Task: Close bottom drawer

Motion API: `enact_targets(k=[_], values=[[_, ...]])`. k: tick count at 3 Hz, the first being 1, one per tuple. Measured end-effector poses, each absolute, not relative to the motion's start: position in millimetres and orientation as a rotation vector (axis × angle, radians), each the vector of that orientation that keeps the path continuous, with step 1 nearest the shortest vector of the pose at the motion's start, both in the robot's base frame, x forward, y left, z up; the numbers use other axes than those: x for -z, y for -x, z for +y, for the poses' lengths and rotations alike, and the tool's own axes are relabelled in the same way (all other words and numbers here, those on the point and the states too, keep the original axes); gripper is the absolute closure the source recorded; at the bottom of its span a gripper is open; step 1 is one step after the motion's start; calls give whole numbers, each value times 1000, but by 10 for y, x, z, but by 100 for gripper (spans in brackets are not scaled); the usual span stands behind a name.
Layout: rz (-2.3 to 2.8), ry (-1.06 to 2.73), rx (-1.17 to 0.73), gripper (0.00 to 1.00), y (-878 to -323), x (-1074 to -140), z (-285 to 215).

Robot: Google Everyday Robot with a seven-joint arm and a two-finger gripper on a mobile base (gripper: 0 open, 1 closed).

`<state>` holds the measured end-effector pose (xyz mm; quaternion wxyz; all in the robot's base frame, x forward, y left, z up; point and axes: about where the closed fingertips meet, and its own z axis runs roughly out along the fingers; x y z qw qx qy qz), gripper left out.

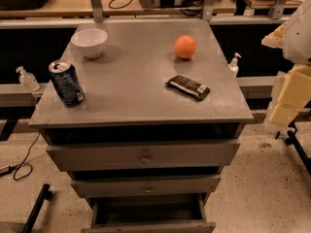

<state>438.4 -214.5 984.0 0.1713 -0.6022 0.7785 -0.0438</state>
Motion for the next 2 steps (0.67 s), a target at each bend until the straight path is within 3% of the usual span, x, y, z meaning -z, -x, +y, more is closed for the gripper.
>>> enact_targets(k=[2], values=[[2148,1735,158,0,-4400,-9876,-2126]])
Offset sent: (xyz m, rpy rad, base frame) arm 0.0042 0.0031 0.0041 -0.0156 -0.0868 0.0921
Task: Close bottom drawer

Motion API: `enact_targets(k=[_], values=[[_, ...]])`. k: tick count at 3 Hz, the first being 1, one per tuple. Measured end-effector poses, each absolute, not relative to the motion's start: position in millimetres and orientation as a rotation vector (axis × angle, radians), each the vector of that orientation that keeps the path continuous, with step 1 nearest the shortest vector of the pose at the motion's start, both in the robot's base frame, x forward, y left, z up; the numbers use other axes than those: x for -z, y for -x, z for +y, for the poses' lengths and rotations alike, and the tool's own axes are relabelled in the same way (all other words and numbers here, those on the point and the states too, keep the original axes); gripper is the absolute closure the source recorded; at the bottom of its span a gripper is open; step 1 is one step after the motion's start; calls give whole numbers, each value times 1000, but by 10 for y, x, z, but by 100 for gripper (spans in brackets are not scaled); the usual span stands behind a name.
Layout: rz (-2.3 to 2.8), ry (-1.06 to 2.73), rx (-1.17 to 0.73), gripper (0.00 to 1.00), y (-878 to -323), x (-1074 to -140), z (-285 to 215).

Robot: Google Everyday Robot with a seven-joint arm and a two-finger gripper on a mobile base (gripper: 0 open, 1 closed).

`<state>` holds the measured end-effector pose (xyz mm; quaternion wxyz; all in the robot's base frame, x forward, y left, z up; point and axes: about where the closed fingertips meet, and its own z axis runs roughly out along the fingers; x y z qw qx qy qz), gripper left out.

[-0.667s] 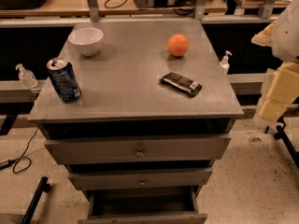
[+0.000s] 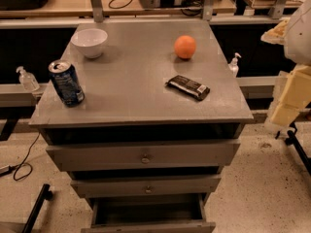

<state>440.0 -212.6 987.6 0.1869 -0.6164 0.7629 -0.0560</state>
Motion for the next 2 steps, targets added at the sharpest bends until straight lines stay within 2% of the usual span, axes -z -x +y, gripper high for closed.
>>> enact_targets(k=[1,2], values=[[2074,1781,141,0,-4381,-9662,-2092],[1991,1827,61,0,-4320,-9044,-2119]])
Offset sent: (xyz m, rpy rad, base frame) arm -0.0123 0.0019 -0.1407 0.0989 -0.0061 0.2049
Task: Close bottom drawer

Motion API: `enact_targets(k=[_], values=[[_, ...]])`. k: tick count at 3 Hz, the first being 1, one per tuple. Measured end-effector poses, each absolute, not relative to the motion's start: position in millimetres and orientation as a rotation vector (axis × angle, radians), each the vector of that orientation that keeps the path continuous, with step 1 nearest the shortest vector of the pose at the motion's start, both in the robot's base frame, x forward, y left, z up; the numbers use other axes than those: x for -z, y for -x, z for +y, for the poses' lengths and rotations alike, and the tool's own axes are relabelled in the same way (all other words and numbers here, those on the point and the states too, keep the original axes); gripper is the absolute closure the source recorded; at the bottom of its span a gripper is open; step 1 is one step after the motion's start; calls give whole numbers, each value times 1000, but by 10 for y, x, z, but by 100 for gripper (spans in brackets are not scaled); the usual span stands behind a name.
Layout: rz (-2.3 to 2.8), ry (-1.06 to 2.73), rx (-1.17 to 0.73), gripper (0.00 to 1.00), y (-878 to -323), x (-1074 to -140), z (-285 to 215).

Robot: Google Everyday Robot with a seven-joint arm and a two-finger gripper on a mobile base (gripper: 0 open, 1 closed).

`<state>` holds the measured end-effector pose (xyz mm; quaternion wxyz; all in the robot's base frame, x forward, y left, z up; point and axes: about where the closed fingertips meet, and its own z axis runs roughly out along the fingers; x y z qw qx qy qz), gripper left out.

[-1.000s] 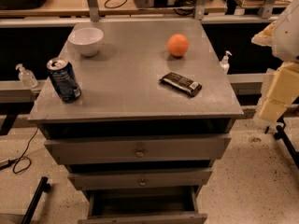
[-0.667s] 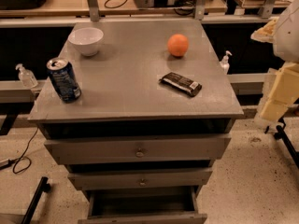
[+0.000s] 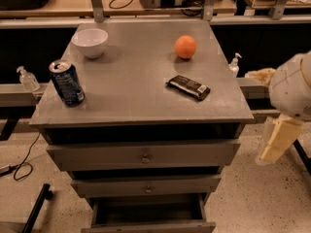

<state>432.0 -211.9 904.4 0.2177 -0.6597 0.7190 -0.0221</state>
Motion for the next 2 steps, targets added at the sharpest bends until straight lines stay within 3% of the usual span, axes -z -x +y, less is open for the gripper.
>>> enact_targets(k=[2], values=[[1935,1842,5,0,-4276,-8668,-2192]])
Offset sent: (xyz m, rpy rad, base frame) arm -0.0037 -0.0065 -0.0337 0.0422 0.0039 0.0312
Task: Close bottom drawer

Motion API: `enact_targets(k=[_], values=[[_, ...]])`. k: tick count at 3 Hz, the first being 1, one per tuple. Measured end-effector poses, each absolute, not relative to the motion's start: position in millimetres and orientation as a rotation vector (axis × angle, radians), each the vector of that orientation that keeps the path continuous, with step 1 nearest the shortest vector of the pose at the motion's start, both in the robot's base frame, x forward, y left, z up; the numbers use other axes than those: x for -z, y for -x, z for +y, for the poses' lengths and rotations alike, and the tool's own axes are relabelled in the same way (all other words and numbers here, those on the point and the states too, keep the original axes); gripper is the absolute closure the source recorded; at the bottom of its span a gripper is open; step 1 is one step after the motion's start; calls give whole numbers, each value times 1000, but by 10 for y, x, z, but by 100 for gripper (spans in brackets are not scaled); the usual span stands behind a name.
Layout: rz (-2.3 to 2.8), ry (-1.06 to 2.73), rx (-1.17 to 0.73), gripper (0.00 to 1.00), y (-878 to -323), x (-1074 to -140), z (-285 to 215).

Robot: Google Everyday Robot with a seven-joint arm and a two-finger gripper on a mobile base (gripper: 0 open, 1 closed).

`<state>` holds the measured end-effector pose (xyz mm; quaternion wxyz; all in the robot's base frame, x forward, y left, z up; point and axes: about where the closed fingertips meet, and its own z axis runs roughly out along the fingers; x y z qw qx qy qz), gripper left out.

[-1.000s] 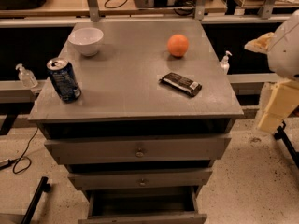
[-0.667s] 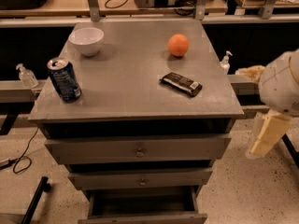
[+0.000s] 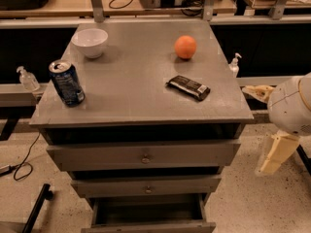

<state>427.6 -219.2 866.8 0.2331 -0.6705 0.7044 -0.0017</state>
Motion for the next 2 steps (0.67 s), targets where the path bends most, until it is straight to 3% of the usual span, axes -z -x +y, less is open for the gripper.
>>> enact_targets(k=[2], values=[[1908,1868,-119,0,-4021,-8364,-2049]])
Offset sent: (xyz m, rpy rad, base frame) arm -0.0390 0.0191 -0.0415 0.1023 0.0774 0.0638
